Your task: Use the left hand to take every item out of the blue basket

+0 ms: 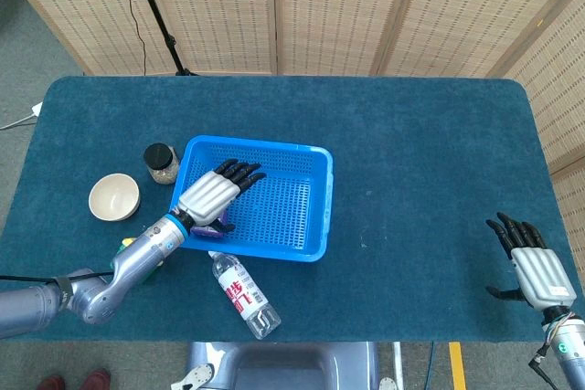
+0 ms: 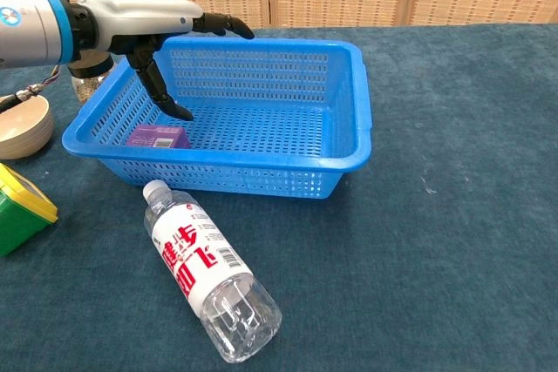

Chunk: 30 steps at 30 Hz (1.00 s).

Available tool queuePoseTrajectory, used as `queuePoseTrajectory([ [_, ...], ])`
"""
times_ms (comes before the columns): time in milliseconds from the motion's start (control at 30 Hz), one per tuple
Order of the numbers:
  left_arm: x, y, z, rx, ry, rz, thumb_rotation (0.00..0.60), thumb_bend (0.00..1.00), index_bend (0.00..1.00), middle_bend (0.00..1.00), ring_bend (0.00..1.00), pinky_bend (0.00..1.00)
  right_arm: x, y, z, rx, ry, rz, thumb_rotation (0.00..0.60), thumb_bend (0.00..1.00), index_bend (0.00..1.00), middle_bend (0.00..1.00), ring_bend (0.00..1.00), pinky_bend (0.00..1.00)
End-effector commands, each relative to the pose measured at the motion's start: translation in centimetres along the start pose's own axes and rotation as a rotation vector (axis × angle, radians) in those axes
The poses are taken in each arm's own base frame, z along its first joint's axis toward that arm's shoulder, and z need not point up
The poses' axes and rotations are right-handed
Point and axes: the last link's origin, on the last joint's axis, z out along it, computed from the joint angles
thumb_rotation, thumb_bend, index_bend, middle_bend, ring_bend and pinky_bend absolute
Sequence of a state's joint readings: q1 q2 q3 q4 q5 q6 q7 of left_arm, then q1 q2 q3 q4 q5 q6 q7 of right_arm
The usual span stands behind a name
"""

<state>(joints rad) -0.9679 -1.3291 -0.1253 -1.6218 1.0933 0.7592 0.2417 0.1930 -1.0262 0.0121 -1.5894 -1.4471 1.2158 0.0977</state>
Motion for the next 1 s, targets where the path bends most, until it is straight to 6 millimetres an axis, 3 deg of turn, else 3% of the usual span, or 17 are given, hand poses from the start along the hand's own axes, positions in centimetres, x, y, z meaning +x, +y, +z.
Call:
queuePoseTrajectory([
  [33,0.0,1.5,2.1,0.023,-0.088,0.101,0.600,0.13,0.00,0.00,0.00,0.00,0.0,0.0,0.1,-0.001,-0.002,-0.001,0.600,0.00,0.00,0.00,0.00,0.00],
  [367,-2.2,2.1,3.5,0.112,-0.188,0.271,0.600,0.12,0.00,0.00,0.00,0.00,0.0,0.3,0.4,-0.015,-0.006,0.004,0.600,0.00,0.00,0.00,0.00,0.00],
  [733,-3.2,0.5,2.6,0.160,-0.266,0.322,0.600,0.12,0.00,0.00,0.00,0.00,-0.1,0.4,0.7,-0.025,-0.015,0.005,0.600,0.00,0.00,0.00,0.00,0.00],
  [1000,-4.0,0.0,3.3,0.182,-0.278,0.377,0.600,0.12,0.00,0.00,0.00,0.00,-0.4,0.3,0.7,-0.023,-0.022,0.000,0.600,0.00,0.00,0.00,0.00,0.00],
])
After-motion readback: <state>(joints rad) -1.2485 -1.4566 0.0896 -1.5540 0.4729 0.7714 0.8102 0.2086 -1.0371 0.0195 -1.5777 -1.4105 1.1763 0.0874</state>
